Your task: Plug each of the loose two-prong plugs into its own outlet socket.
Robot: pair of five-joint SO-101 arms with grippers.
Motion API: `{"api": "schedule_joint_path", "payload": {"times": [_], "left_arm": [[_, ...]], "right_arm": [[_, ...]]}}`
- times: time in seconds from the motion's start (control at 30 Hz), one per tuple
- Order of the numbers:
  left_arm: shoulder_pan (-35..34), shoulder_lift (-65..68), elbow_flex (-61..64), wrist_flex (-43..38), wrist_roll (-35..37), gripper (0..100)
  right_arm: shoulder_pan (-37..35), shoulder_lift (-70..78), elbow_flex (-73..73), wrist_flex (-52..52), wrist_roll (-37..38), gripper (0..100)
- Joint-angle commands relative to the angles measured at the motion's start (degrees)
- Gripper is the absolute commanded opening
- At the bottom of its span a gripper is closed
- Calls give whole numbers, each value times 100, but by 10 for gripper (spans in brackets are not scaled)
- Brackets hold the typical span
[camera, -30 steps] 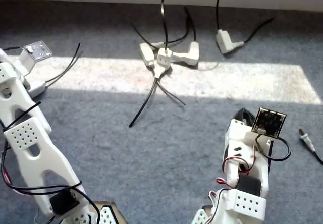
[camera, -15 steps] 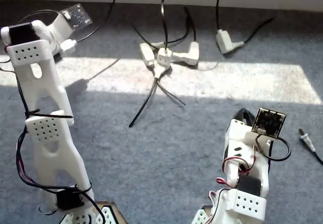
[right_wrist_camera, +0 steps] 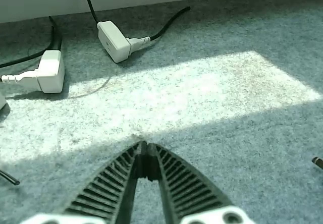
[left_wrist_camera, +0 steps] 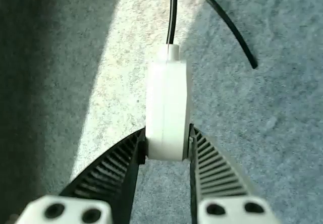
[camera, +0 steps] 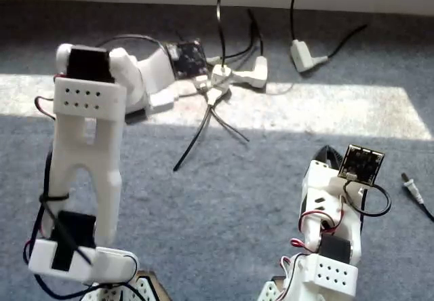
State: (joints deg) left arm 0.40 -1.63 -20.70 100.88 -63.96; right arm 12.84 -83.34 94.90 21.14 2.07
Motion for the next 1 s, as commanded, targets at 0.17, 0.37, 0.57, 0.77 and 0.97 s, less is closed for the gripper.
{"api": "schedule_joint_path", "payload": {"times": [0.17,0.37,0.57,0.77,0.97], "left_arm": [[1798,-2369,3169,-1240,1864,7],[2545,-2360,4400,-1705,2391,7],[2967,-2360,5516,-2989,2875,8],[3073,-2018,6202,-4018,2866,11],[3055,-418,6000,-4220,2857,84]], "right_arm": [[-4,-48,532,-119,35,6],[224,-48,532,-119,0,6],[233,-48,532,-119,0,6],[233,-48,532,-119,0,6],[233,-48,532,-119,0,6]]}}
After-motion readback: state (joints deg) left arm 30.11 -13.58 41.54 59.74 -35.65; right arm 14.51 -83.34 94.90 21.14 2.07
